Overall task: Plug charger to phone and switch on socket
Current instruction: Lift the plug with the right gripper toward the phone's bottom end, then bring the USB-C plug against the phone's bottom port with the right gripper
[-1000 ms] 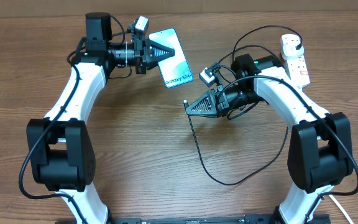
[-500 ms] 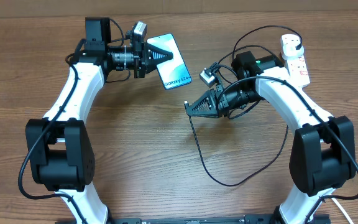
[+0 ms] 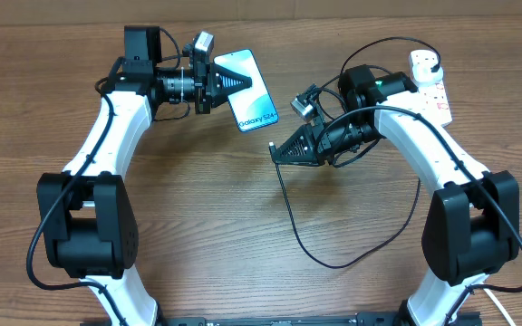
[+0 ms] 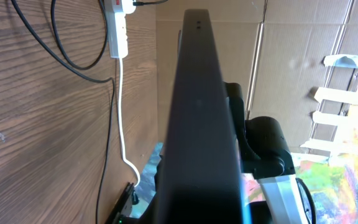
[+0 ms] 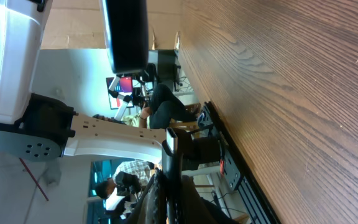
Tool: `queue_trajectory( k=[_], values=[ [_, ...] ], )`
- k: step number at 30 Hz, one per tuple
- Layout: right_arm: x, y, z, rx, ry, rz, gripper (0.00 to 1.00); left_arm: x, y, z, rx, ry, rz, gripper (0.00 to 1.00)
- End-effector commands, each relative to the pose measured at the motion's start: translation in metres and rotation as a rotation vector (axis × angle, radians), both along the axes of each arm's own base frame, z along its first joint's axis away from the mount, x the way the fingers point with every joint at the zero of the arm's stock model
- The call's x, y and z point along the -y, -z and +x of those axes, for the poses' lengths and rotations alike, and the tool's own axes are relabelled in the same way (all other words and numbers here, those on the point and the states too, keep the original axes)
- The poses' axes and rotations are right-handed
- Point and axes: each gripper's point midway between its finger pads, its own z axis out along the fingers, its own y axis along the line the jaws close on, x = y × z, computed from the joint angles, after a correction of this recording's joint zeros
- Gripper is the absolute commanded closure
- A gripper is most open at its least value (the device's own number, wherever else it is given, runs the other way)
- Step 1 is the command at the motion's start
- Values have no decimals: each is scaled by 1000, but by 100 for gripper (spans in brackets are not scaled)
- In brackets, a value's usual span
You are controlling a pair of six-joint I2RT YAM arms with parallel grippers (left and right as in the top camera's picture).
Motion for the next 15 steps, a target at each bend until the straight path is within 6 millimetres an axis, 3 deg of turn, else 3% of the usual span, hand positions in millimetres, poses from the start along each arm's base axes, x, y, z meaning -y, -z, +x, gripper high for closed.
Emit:
queue_trajectory(
  k=[1, 15],
  values=[
    [0, -19, 0, 51, 1, 19, 96, 4, -4, -3, 33, 24, -13, 96],
    [-3, -23, -1, 48, -5, -2, 96, 4, -3, -2, 32, 20, -8, 96]
  ],
)
